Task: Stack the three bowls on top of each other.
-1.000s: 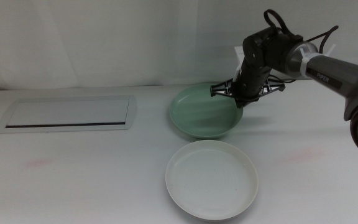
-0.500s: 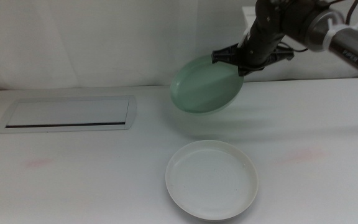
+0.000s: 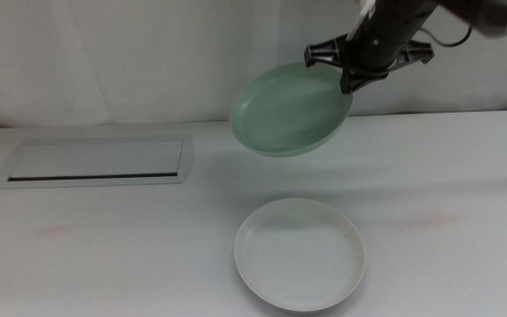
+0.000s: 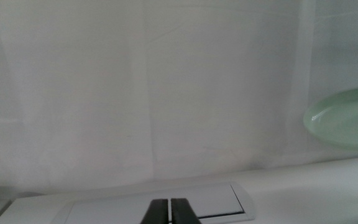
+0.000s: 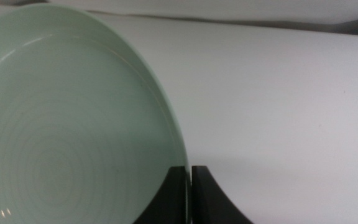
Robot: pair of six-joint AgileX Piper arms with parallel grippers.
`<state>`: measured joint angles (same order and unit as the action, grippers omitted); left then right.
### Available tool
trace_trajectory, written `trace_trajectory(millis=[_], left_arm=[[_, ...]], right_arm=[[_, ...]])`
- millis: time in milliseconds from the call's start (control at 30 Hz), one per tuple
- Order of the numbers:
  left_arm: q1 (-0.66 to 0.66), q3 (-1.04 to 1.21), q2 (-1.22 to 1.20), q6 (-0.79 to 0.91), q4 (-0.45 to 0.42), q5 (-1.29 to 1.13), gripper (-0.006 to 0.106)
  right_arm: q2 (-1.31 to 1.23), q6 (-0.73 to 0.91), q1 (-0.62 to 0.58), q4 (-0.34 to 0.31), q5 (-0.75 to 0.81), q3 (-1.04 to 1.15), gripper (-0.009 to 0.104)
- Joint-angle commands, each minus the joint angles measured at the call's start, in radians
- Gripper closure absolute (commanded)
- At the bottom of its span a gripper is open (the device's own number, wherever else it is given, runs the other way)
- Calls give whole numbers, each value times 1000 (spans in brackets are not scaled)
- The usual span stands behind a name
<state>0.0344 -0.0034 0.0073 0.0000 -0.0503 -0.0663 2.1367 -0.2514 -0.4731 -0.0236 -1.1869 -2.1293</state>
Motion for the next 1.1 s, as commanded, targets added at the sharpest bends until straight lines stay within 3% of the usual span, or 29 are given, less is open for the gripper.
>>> trace_trajectory(millis=[0, 333, 600, 1067], left_arm=[[-5, 39, -39, 0, 6, 3, 103], [-5, 39, -39, 0, 6, 3, 103], [-5, 39, -39, 0, 6, 3, 103], [-5, 39, -39, 0, 6, 3, 103]], right_arm=[[-47, 31, 5, 24, -25, -4, 97], [-253, 55, 5, 46, 27, 225, 97], [-449, 102, 3, 170, 208, 572, 97], [-515, 68, -115, 197, 488, 1028, 97]])
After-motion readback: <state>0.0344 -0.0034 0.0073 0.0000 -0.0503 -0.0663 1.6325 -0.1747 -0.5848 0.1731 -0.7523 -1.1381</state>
